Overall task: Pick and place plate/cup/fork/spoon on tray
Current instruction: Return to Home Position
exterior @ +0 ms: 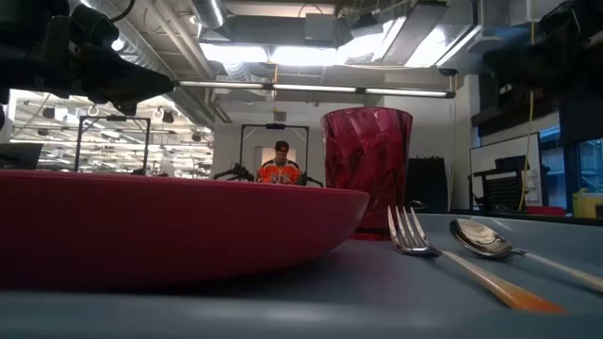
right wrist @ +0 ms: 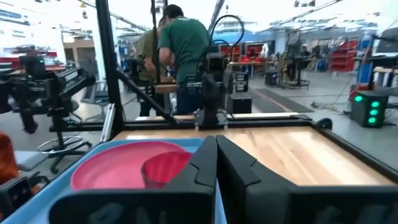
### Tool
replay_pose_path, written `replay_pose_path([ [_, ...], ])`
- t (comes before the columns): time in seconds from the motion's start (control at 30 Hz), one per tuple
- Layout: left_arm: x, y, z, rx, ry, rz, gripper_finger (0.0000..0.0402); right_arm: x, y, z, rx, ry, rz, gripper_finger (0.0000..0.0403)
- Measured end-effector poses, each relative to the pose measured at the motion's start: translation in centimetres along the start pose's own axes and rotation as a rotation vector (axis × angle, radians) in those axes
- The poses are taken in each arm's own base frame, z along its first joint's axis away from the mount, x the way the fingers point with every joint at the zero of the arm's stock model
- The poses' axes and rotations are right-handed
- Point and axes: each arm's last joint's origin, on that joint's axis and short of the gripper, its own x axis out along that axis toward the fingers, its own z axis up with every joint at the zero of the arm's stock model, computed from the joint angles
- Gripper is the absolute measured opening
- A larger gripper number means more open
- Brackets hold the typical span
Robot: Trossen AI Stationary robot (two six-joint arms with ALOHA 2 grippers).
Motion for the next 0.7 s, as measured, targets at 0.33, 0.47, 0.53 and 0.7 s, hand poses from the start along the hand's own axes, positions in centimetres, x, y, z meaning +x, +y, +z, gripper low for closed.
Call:
replay_pose_path([
  [0.33,0.0,0.0,0.0,0.000,0.000,0.000,0.0071,-0.3,0.0,1.4,-0.004,-0.150,-0.009,0.0008],
  [0.47,0.0,0.0,0.0,0.000,0.000,0.000,0.0071,-0.6,0.2,2.6,-0.011,-0.274,0.018,0.0008],
  [0.53,0.0,0.0,0.0,0.000,0.000,0.000,0.0071,-0.6,0.2,2.7,-0.021,-0.287,0.042,0.0008],
  [0.7,0.0,0.0,0.0,0.000,0.000,0.000,0.0071,-0.4,0.2,1.9,-0.035,-0.200,0.051,0.0008],
])
